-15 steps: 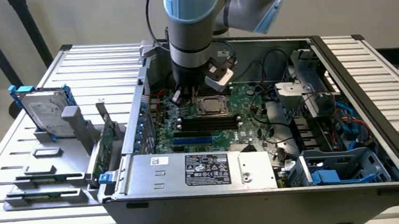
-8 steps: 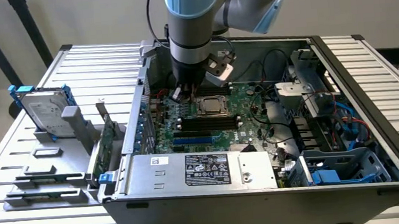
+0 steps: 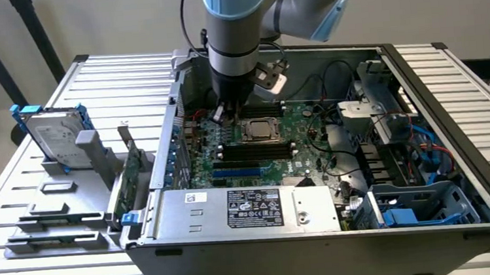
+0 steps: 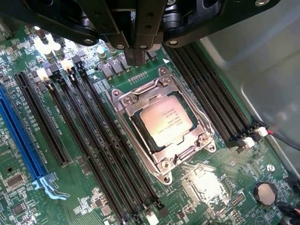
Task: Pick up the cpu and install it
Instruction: 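Install the first cpu locking lever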
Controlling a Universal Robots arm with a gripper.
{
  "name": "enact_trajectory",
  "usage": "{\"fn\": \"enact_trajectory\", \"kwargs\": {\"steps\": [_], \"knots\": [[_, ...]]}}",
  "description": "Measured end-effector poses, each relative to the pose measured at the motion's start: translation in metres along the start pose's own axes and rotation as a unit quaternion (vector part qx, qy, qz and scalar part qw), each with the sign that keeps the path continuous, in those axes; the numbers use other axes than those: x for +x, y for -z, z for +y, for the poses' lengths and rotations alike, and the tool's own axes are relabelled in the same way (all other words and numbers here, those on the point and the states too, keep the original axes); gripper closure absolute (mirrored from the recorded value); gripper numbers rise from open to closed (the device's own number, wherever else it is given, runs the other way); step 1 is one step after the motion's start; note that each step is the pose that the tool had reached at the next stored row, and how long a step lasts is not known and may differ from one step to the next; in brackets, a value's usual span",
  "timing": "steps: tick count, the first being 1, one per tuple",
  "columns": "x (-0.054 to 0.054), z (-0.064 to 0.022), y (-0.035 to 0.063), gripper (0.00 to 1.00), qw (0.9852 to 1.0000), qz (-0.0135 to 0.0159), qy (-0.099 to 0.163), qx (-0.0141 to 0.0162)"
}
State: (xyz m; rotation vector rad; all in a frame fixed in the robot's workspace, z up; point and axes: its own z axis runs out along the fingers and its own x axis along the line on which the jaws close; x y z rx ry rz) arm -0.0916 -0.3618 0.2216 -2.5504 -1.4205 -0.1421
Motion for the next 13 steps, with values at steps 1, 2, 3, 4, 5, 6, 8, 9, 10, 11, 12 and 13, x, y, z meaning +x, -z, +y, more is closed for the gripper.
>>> {"fn": "enact_trajectory", "kwargs": {"steps": [1,2,3,4,5,6,8,9,10,11,12,13], "knots": [[0.0006,-0.0004,-0.0002,0.89,1.0,0.0002,0.004,-0.0018],[0.0012,-0.0007,-0.0004,0.89,1.0,0.0004,0.008,-0.0039],[0.0018,-0.0011,-0.0005,0.89,0.9999,0.0006,0.012,-0.0059],[0.0023,-0.0014,-0.0007,0.89,0.9998,0.0008,0.016,-0.0082],[0.0028,-0.0017,-0.0008,0.89,0.9997,0.0009,0.02,-0.0106],[0.0032,-0.0019,-0.0009,0.89,0.9996,0.0005,0.024,-0.013],[0.0036,-0.0022,-0.001,0.89,0.9993,-0.0024,0.032,-0.0163],[0.0038,-0.0023,-0.0011,0.89,0.9992,-0.005,0.036,-0.0175],[0.0039,-0.0024,-0.0011,0.89,0.999,-0.0081,0.04,-0.0187],[0.0041,-0.0025,-0.0012,0.89,0.9988,-0.0117,0.043,-0.02],[0.0044,-0.0027,-0.0013,0.89,0.9986,-0.0151,0.046,-0.0212],[0.0047,-0.0029,-0.0014,0.89,0.9983,-0.0179,0.05,-0.022]]}}
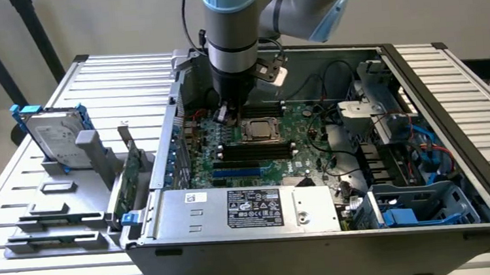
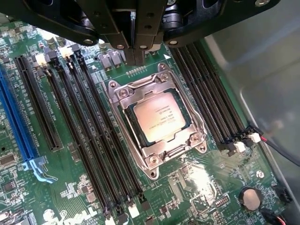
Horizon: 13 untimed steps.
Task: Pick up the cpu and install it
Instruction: 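Install the first cpu locking lever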
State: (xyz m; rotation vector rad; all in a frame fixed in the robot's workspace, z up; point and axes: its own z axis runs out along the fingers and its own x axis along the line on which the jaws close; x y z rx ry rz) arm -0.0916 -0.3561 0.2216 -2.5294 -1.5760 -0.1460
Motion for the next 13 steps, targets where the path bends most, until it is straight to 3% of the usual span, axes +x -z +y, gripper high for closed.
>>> {"fn": "enact_trajectory", "kwargs": {"steps": [6,13], "knots": [[0.0032,-0.0018,-0.0004,0.89,0.9997,-0.0142,0.022,-0.0025],[0.0083,-0.0043,-0.0008,0.89,0.9985,-0.0244,0.049,-0.0024]]}}
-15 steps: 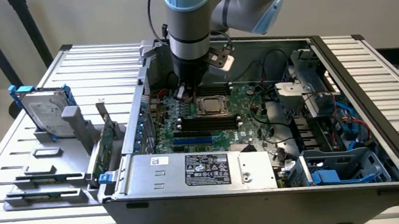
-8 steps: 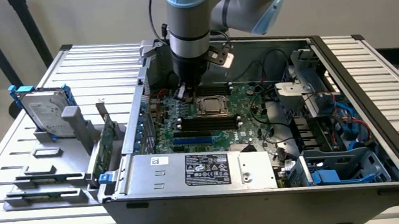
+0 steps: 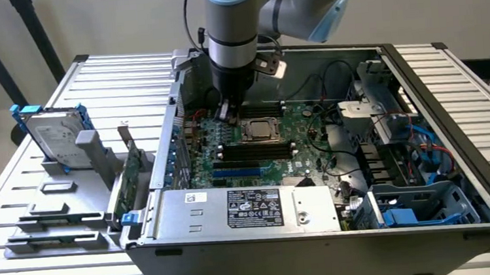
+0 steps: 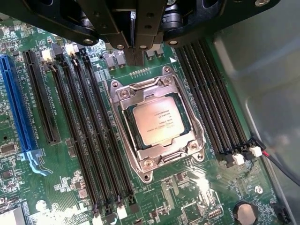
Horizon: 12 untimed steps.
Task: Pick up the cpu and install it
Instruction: 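Install the first cpu locking lever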
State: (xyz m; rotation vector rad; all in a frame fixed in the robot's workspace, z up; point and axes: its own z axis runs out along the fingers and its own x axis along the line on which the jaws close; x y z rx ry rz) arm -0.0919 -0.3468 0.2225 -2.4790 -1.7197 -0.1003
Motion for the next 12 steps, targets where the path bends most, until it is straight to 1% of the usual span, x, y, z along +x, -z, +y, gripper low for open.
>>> {"fn": "enact_trajectory", "kwargs": {"steps": [4,7,12], "knots": [[0.0029,-0.0011,-0.0003,0.89,0.9999,-0.0041,0.015,-0.0002],[0.0048,-0.0018,-0.0006,0.89,0.9996,-0.0078,0.027,-0.0009],[0.0077,-0.0029,-0.001,0.89,0.9988,-0.0131,0.047,-0.0029]]}}
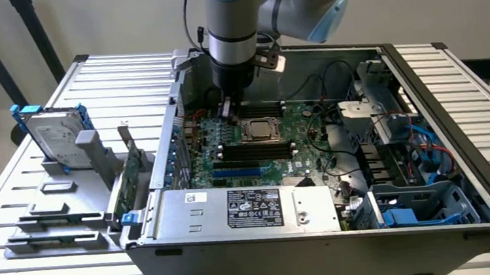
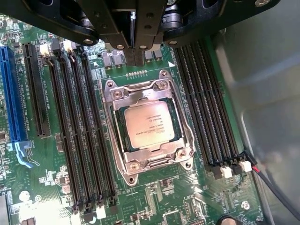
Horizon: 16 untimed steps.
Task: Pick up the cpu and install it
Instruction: 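Install the first cpu locking lever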
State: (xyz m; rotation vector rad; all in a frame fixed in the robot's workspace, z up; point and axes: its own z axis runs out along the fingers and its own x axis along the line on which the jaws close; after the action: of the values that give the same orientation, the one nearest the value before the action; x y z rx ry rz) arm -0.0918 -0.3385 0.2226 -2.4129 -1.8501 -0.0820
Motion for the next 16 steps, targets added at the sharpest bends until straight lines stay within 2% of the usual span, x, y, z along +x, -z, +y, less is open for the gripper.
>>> {"fn": "enact_trajectory", "kwargs": {"steps": [8,13,16], "knots": [[0.0034,-0.0009,-0.0004,0.89,0.9993,-0.0066,0.035,-0.0058],[0.0038,-0.001,-0.0005,0.89,0.9982,-0.0114,0.058,-0.0067],[0.0039,-0.001,-0.0004,0.89,0.9982,-0.0115,0.058,-0.0067]]}}
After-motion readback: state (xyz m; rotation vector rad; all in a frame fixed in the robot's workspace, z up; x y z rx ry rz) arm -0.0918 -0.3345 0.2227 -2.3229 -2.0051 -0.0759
